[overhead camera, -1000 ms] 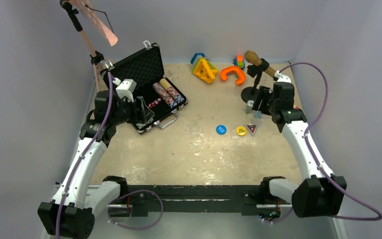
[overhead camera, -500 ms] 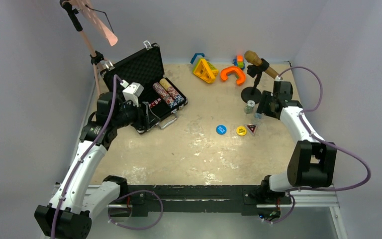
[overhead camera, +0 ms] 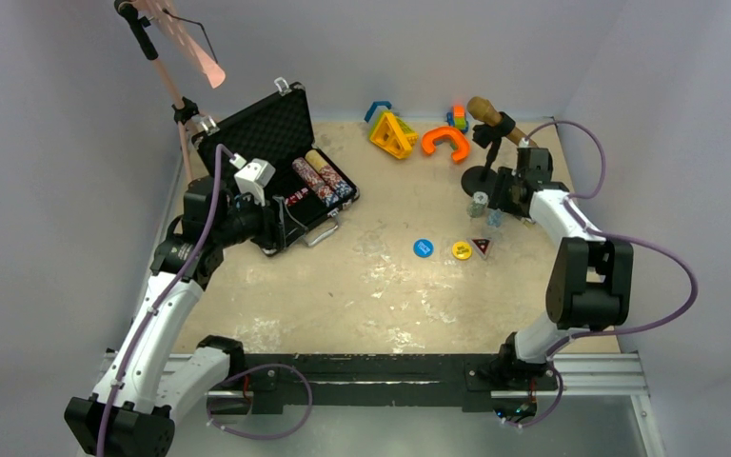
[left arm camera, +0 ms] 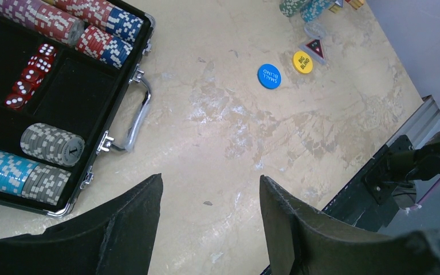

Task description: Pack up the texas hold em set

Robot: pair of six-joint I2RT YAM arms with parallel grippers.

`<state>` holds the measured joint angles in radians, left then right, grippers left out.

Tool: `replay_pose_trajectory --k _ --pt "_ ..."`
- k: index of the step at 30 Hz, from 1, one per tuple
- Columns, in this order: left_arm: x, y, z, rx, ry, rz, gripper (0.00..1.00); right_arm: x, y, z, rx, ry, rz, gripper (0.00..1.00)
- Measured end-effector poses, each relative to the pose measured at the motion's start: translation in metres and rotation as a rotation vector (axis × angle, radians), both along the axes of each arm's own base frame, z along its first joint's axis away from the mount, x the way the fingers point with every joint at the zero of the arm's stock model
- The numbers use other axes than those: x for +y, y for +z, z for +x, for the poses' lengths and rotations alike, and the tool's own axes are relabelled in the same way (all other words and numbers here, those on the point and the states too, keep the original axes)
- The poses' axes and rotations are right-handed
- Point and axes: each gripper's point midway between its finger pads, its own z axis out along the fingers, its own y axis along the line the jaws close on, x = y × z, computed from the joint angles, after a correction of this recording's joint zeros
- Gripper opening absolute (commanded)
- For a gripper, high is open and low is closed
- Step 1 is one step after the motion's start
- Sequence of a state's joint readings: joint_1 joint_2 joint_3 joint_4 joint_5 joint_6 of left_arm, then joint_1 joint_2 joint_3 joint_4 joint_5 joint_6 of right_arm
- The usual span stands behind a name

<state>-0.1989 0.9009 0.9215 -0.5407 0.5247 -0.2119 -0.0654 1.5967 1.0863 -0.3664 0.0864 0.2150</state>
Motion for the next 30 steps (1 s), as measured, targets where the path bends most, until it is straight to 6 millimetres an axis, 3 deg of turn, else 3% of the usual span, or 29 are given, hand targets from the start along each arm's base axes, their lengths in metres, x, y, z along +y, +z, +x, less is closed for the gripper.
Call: replay_pose_trajectory --k 10,17,21,25,30 --pt "0.0 0.0 0.0 0.0 0.0 0.0 0.66 0.004 -0.017 0.003 0.035 0.023 0.015 0.5" --pt "0.0 0.0 0.0 0.0 0.001 0.0 0.66 0.004 -0.019 0.003 0.05 0.037 0.007 0.01" --pt "0.0 0.0 0.0 0.0 0.002 0.001 0.66 -0.002 -0.015 -0.006 0.078 0.015 -0.021 0.0" --pt "0.0 0.0 0.0 0.0 -0.001 -0.001 0.67 -0.004 0.019 -0.02 0.034 0.002 -0.044 0.0" --pt "-0.018 0.004 -0.009 -0.015 -0.082 -0.02 0.66 0.016 0.094 -0.035 -0.158 0.062 -0.023 0.0"
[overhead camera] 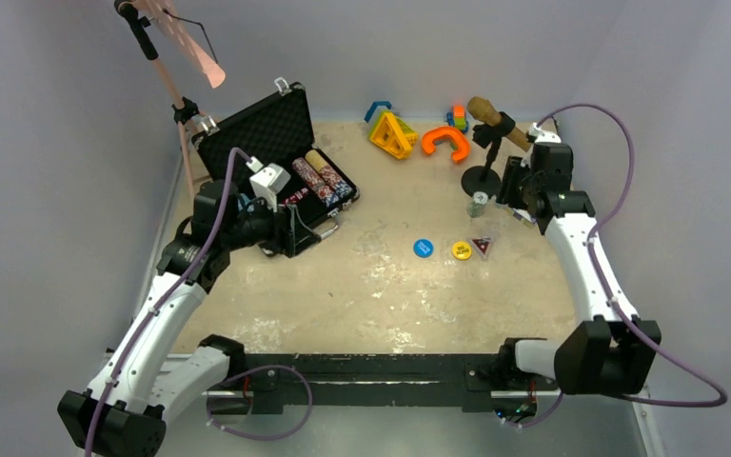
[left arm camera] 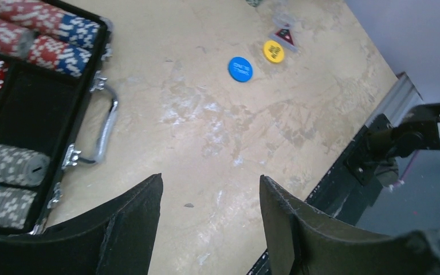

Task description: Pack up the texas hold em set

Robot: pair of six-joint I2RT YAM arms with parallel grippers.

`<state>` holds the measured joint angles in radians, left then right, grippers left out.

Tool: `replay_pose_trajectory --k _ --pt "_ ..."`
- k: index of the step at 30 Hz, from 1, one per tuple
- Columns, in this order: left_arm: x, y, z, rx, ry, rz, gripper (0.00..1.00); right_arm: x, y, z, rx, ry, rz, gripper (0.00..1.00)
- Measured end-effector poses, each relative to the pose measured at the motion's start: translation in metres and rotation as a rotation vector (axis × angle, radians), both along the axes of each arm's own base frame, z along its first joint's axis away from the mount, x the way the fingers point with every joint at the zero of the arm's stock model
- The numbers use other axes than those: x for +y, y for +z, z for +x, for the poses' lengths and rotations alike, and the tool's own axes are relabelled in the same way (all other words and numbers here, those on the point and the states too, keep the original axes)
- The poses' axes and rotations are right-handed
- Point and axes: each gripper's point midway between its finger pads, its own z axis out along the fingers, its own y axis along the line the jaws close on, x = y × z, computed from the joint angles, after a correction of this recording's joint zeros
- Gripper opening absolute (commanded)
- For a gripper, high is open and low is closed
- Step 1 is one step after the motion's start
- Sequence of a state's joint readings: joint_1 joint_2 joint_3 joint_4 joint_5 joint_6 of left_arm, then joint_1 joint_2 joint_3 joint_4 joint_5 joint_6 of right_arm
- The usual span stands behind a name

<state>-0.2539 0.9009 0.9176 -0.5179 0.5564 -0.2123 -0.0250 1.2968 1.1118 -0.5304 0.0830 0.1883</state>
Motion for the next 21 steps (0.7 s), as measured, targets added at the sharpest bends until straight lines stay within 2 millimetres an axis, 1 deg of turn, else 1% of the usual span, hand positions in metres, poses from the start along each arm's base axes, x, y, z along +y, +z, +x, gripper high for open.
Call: replay_pose_trajectory --k 2,3,5,7,9,10,11,12,14,17,19,21 --pt "-0.017 0.001 -0.01 -0.01 -0.079 -0.014 0.66 0.021 0.019 -0.005 -0.046 0.072 0.03 0.0" --pt "-0.023 0.001 -0.015 -0.012 -0.11 -0.021 0.66 0.032 0.025 -0.007 -0.056 0.112 0.045 0.0" --pt "-0.038 0.001 -0.026 -0.006 -0.189 -0.038 0.67 0.067 0.03 -0.013 -0.054 0.229 0.089 0.0" --pt "-0.05 0.0 -0.033 0.0 -0.25 -0.051 0.66 0.109 0.027 -0.022 -0.025 0.371 0.145 0.0" --pt "-0.062 -0.004 -0.039 0.006 -0.302 -0.057 0.66 0.154 0.02 -0.035 0.024 0.522 0.213 0.0" --pt "-0.067 -0.007 -0.042 0.013 -0.324 -0.055 0.66 0.175 0.015 -0.043 0.052 0.591 0.244 0.0" --pt "-0.072 -0.009 -0.045 0.023 -0.346 -0.052 0.66 0.191 0.012 -0.051 0.078 0.646 0.273 0.0" --pt "-0.077 -0.012 -0.048 0.031 -0.366 -0.049 0.66 0.212 0.008 -0.062 0.111 0.717 0.309 0.0" --pt "-0.084 -0.018 -0.053 0.049 -0.393 -0.041 0.67 0.245 0.003 -0.084 0.17 0.836 0.374 0.0" --pt "-0.089 -0.024 -0.056 0.067 -0.41 -0.03 0.68 0.281 0.005 -0.115 0.233 0.979 0.471 0.0" --pt "-0.091 -0.026 -0.055 0.067 -0.408 -0.025 0.71 0.298 0.012 -0.131 0.248 1.049 0.53 0.0" --pt "-0.092 -0.028 -0.053 0.065 -0.402 -0.02 0.72 0.31 0.021 -0.142 0.248 1.105 0.583 0.0"
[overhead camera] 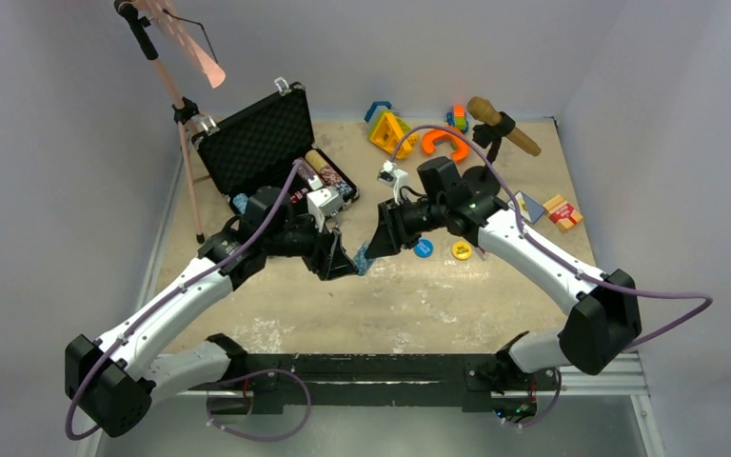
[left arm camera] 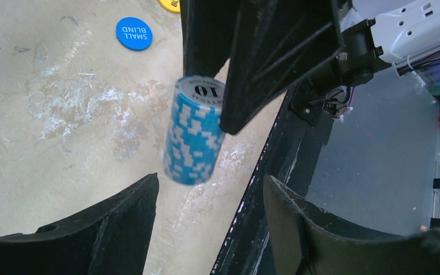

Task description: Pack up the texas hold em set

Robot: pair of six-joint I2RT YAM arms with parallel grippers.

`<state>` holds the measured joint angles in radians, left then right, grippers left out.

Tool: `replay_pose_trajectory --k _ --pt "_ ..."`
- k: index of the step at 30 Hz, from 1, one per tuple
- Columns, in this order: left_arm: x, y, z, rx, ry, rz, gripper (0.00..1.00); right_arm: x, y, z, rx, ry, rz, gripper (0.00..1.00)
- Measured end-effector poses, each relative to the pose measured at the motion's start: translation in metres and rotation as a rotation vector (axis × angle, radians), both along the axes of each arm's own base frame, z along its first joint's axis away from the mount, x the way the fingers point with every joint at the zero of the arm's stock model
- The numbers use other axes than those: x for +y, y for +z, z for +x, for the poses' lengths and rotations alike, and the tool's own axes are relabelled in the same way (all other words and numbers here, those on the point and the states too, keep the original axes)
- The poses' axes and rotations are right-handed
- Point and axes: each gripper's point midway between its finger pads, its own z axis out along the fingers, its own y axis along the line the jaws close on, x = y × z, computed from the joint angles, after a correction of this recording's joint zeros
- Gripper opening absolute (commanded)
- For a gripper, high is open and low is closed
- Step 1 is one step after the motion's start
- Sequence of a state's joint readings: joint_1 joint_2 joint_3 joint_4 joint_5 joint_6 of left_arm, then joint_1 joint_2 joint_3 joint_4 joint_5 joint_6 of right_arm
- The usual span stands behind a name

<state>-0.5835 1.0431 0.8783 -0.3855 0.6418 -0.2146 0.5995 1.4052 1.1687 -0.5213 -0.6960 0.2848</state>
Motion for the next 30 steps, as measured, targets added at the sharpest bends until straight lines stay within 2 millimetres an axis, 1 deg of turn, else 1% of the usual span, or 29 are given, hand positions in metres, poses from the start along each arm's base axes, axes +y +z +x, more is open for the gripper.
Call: replay_pose_trajectory --k 3,9,13,17,19,22,23,25,28,29,30 --pt "-0.004 -0.003 -0.001 0.005 -0.008 0.005 0.73 0.012 0.011 -0.009 0.014 0.044 0.058 0.0" --pt "-0.01 -0.011 -0.001 0.012 -0.017 0.023 0.75 0.027 0.029 -0.017 0.025 0.086 0.146 0.0" --pt "-0.011 -0.013 -0.002 0.012 -0.018 0.029 0.74 0.031 0.034 -0.02 0.031 0.101 0.172 0.0" --pt "-0.012 -0.013 -0.002 0.008 -0.017 0.03 0.73 0.032 0.036 -0.021 0.035 0.109 0.179 0.0" --pt "-0.011 -0.013 -0.001 0.005 -0.011 0.033 0.7 0.032 0.036 -0.021 0.035 0.11 0.179 0.0" --pt "-0.011 -0.014 0.001 0.003 -0.003 0.037 0.58 0.032 0.036 -0.021 0.035 0.109 0.179 0.0" --pt "-0.01 -0.014 0.001 0.004 0.001 0.038 0.51 0.032 0.036 -0.021 0.035 0.109 0.179 0.0" --pt "-0.011 -0.013 0.001 0.004 0.0 0.035 0.29 0.031 0.035 -0.02 0.031 0.103 0.176 0.0" --pt "-0.014 -0.011 -0.003 -0.004 -0.021 0.027 0.04 0.032 0.036 -0.019 0.027 0.101 0.179 0.0" --pt "-0.014 -0.011 -0.003 -0.005 -0.022 0.026 0.0 0.032 0.036 -0.019 0.027 0.101 0.179 0.08" --pt "-0.014 -0.011 -0.003 -0.003 -0.02 0.026 0.0 0.032 0.036 -0.019 0.027 0.101 0.179 0.17"
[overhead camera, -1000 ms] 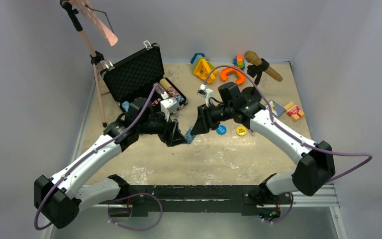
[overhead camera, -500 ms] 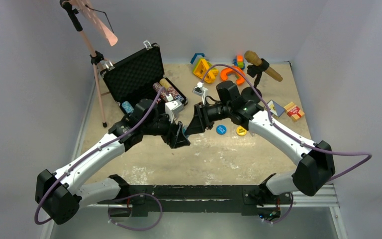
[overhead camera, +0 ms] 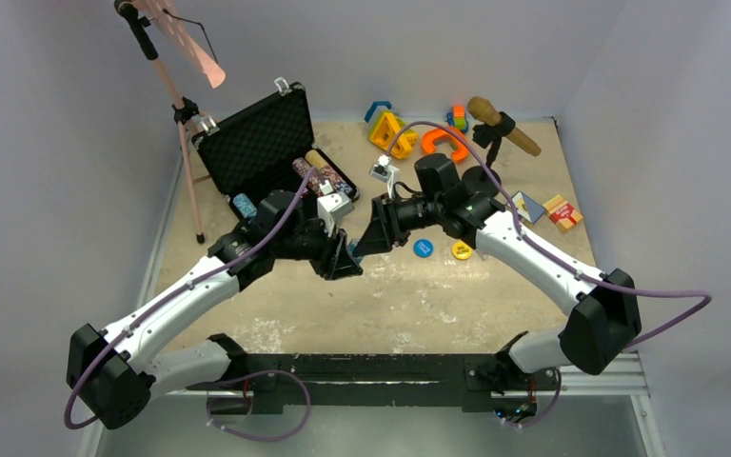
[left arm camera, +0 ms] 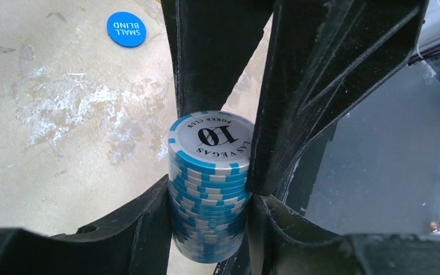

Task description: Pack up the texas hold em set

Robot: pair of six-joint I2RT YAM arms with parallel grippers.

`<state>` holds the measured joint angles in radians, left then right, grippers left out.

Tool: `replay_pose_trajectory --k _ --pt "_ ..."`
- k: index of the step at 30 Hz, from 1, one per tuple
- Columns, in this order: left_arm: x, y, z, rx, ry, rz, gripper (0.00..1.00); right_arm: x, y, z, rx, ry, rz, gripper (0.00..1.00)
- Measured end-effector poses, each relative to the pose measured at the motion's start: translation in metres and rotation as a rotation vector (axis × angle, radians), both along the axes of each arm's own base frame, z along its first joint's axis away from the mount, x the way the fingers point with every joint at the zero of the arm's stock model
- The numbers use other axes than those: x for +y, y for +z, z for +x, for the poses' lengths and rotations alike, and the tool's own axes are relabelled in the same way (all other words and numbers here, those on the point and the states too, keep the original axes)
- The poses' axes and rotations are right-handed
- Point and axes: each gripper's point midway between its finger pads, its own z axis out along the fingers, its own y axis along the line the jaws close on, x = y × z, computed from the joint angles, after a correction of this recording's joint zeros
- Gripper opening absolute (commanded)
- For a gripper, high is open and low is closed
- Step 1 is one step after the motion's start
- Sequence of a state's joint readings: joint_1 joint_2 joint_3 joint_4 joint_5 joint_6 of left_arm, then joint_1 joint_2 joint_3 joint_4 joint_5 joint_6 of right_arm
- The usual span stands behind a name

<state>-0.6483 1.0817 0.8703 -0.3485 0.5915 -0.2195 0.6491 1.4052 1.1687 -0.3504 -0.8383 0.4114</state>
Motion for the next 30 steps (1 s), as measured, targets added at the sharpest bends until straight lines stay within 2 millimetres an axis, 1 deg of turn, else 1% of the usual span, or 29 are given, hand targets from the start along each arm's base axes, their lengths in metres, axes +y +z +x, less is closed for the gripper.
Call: replay_pose_trajectory --k 1,4,5,7,9,11,13,15,17,18,19,20,21,23,25,27,29,30 --pt "0.0 0.0 0.0 -0.001 0.0 0.001 0.0 0.0 0.0 0.0 -0.001 -0.001 -0.001 0.27" --pt "0.0 -0.001 0.0 -0.002 0.001 0.002 0.0 0.0 -0.001 0.001 -0.001 -0.005 -0.003 0.61" --pt "0.001 -0.001 0.001 -0.004 0.004 0.004 0.0 0.0 -0.001 0.001 0.0 -0.009 -0.005 0.69" --pt "0.003 -0.003 0.003 -0.007 0.026 0.019 0.0 0.0 -0.002 0.003 0.003 -0.025 -0.012 0.81" --pt "0.008 -0.007 0.009 -0.01 0.064 0.046 0.0 -0.001 -0.002 0.007 -0.007 -0.048 -0.021 0.85" --pt "0.014 -0.012 0.015 -0.013 0.107 0.073 0.0 -0.006 0.0 0.017 -0.025 -0.095 -0.028 0.88" --pt "0.02 -0.014 0.023 -0.01 0.153 0.087 0.0 -0.017 0.006 0.031 -0.054 -0.168 -0.031 0.88" --pt "0.032 -0.017 0.039 0.012 0.232 0.094 0.0 -0.033 0.017 0.05 -0.102 -0.274 -0.033 0.88" --pt "0.051 -0.026 0.062 0.055 0.351 0.109 0.0 -0.052 0.033 0.065 -0.164 -0.385 -0.031 0.88" --pt "0.064 -0.033 0.076 0.09 0.43 0.122 0.0 -0.058 0.041 0.069 -0.195 -0.424 -0.024 0.88" --pt "0.078 -0.042 0.091 0.131 0.515 0.137 0.0 -0.063 0.05 0.07 -0.224 -0.451 -0.012 0.88" --pt "0.089 -0.05 0.102 0.17 0.581 0.147 0.0 -0.066 0.058 0.069 -0.251 -0.468 0.003 0.88" --pt "0.106 -0.062 0.116 0.235 0.676 0.153 0.0 -0.068 0.065 0.068 -0.273 -0.481 0.015 0.88" --pt "0.132 -0.082 0.133 0.328 0.808 0.163 0.0 -0.07 0.069 0.065 -0.292 -0.493 0.028 0.87" --pt "0.161 -0.104 0.147 0.422 0.951 0.178 0.0 -0.072 0.064 0.065 -0.293 -0.506 0.02 0.87" --pt "0.181 -0.118 0.155 0.473 1.05 0.201 0.0 -0.074 0.048 0.064 -0.27 -0.511 -0.005 0.87" --pt "0.194 -0.124 0.164 0.488 1.122 0.22 0.0 -0.075 0.03 0.062 -0.238 -0.513 -0.033 0.87" --pt "0.197 -0.123 0.169 0.486 1.146 0.222 0.0 -0.076 0.021 0.061 -0.22 -0.517 -0.049 0.87"
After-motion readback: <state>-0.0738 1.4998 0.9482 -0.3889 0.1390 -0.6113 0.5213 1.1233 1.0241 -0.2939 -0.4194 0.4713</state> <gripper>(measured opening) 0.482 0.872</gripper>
